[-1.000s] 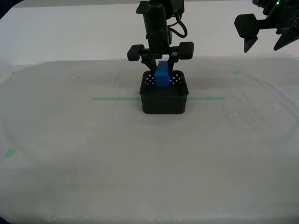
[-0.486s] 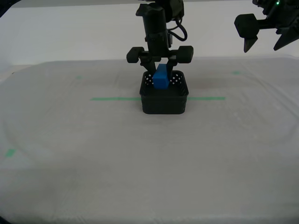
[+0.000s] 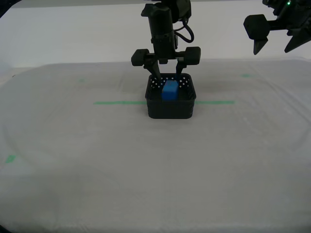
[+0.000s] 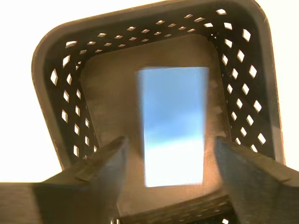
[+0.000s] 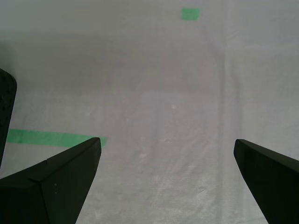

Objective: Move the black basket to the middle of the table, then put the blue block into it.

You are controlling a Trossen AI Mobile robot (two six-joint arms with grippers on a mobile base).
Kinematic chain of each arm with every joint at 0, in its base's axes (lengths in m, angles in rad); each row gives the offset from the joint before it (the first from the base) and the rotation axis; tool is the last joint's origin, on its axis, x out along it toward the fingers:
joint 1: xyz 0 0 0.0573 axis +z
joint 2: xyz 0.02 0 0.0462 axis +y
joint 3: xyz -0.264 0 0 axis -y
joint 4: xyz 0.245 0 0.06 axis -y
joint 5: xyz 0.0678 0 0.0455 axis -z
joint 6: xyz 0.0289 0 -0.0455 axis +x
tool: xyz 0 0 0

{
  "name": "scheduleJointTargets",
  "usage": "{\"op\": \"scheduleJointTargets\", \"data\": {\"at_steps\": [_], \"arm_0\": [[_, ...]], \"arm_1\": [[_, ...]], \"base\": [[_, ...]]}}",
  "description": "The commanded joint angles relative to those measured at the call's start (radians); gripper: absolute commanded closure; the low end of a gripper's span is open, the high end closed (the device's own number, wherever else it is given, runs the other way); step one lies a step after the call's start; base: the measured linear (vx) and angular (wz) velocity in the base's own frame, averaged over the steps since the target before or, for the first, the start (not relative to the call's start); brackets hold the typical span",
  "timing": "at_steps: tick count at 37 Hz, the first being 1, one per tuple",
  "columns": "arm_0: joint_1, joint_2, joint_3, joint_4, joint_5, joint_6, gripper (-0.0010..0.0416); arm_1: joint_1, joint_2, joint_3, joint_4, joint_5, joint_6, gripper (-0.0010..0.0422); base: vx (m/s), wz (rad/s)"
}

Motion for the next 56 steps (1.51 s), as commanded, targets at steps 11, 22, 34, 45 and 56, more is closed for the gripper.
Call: {"op": "scheduleJointTargets", "data": {"at_steps": [11, 22, 34, 45, 56], "arm_0": [[0.001, -0.001, 0.001, 0.001, 0.0, -0.001, 0.0007], [0.001, -0.001, 0.001, 0.001, 0.0, -0.001, 0.0007], [0.001, -0.001, 0.001, 0.002, 0.0, -0.001, 0.0007], [0.001, -0.001, 0.001, 0.003, 0.0, -0.001, 0.0007], [0.001, -0.001, 0.001, 0.003, 0.0, -0.001, 0.0007]], "arm_1": [[-0.002, 0.0, 0.001, -0.016, 0.0, -0.003, 0.004], [-0.002, -0.001, 0.001, -0.038, 0.001, 0.004, 0.0033], [-0.001, -0.036, 0.008, -0.075, 0.001, 0.045, 0.0032], [0.009, -0.111, 0.007, -0.072, 0.0, 0.092, 0.0032], [0.04, -0.192, 0.007, -0.069, -0.078, 0.129, 0.0032]], "base": [[0.0, 0.0], [0.0, 0.0], [0.0, 0.0], [0.0, 0.0], [0.0, 0.0]]}}
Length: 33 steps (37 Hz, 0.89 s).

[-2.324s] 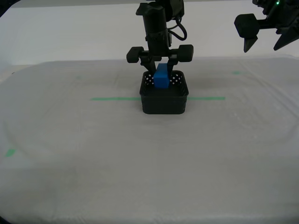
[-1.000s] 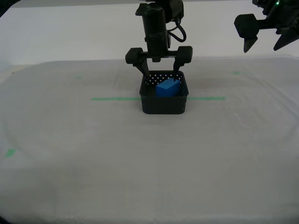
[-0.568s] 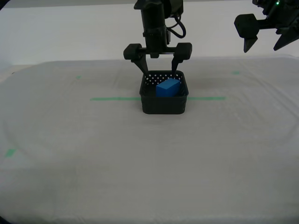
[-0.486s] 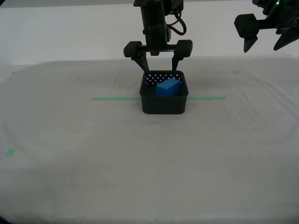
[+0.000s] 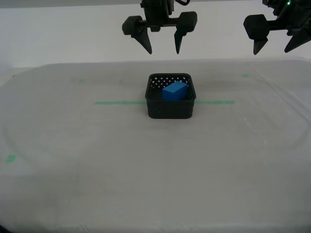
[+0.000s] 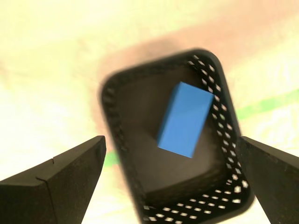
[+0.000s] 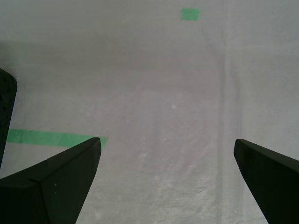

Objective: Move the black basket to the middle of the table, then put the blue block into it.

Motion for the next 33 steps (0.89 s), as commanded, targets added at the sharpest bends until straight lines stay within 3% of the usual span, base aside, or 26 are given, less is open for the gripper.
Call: {"op": "scheduleJointTargets", "data": {"at_steps": [1, 6, 33], "arm_0": [[0.0, -0.001, 0.001, 0.002, 0.0, -0.001, 0.0007], [0.0, -0.001, 0.001, 0.002, 0.0, -0.001, 0.0007], [0.0, -0.001, 0.001, 0.002, 0.0, -0.001, 0.0007]], "arm_1": [[0.013, -0.028, 0.0, -0.001, -0.062, 0.018, 0.0032], [0.04, -0.064, 0.0, -0.001, -0.101, 0.029, 0.0032], [0.266, -0.164, -0.003, -0.013, -0.107, 0.092, 0.0032]], "base": [[0.0, 0.0], [0.0, 0.0], [0.0, 0.0]]}}
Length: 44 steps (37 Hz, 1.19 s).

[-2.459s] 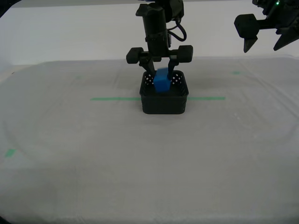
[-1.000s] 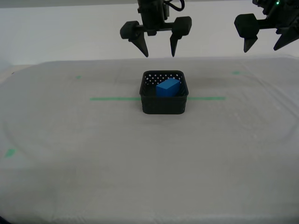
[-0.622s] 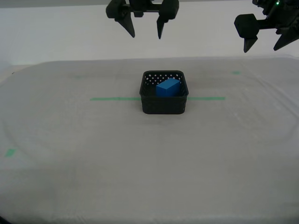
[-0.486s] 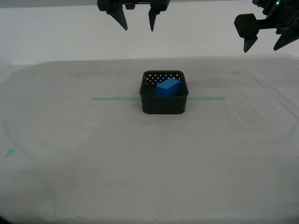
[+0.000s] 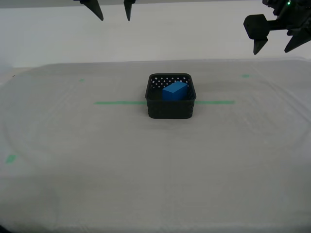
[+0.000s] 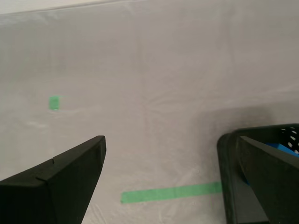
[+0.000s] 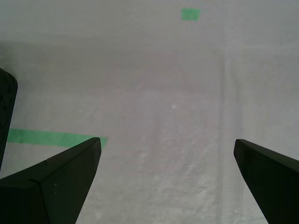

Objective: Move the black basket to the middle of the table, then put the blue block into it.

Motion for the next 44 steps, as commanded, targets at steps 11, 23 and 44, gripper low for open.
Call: {"op": "scheduleJointTargets", "data": {"at_steps": [11, 23, 44], "arm_0": [[0.0, -0.001, 0.001, 0.002, 0.0, -0.001, 0.0007], [0.0, -0.001, 0.001, 0.003, 0.0, -0.001, 0.0007], [0.0, -0.001, 0.001, 0.002, 0.0, -0.001, 0.0007]], "arm_1": [[0.085, -0.004, 0.002, -0.008, -0.005, 0.028, 0.0032], [0.135, -0.004, -0.002, -0.003, -0.06, 0.043, 0.0032], [0.139, -0.239, -0.612, 0.459, -0.046, -0.018, 0.0032]], "base": [[0.0, 0.0], [0.0, 0.0], [0.0, 0.0]]}}
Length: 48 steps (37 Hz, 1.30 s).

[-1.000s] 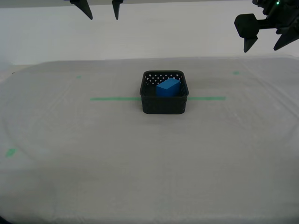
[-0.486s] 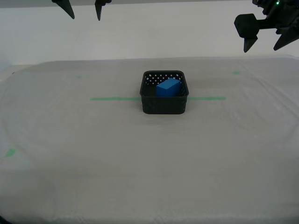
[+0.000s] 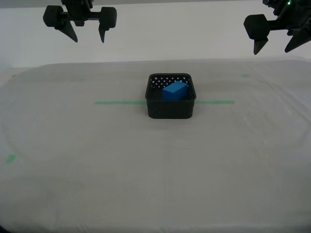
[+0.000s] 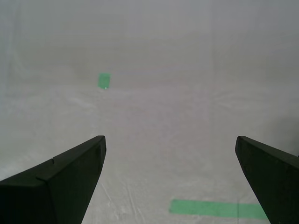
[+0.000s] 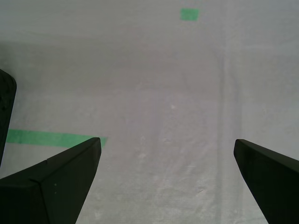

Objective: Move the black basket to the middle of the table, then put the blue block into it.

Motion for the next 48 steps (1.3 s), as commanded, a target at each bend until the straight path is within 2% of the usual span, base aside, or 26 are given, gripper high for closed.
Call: {"op": "scheduleJointTargets", "data": {"at_steps": [1, 8, 14, 19, 32, 37, 48], "arm_0": [[0.001, -0.001, 0.001, 0.002, 0.0, -0.001, 0.0007], [0.001, -0.001, 0.001, 0.002, 0.0, -0.001, 0.0007], [0.001, -0.001, 0.001, 0.002, 0.0, -0.001, 0.0007], [0.001, -0.001, 0.001, 0.002, 0.0, -0.001, 0.0007], [0.001, -0.001, 0.001, 0.002, 0.0, -0.001, 0.0007], [0.001, -0.001, 0.001, 0.002, 0.0, -0.001, 0.0007], [0.001, -0.001, 0.001, 0.002, 0.0, -0.001, 0.0007]], "arm_1": [[0.002, -0.085, -0.131, 0.121, 0.002, -0.019, 0.0032], [0.003, -0.248, -0.342, 0.307, 0.002, -0.015, 0.0032], [0.005, -0.338, -0.452, 0.328, 0.003, -0.011, 0.0032], [0.006, -0.37, -0.519, 0.34, 0.049, -0.009, 0.0032], [0.005, -0.37, -0.595, 0.407, 0.066, 0.008, 0.0032], [0.004, -0.37, -0.606, 0.452, 0.13, 0.01, 0.0032], [0.004, -0.37, -0.61, 0.425, 0.13, 0.01, 0.0032]], "base": [[0.0, 0.0], [0.0, 0.0], [0.0, 0.0], [0.0, 0.0], [0.0, 0.0], [0.0, 0.0], [0.0, 0.0]]}}
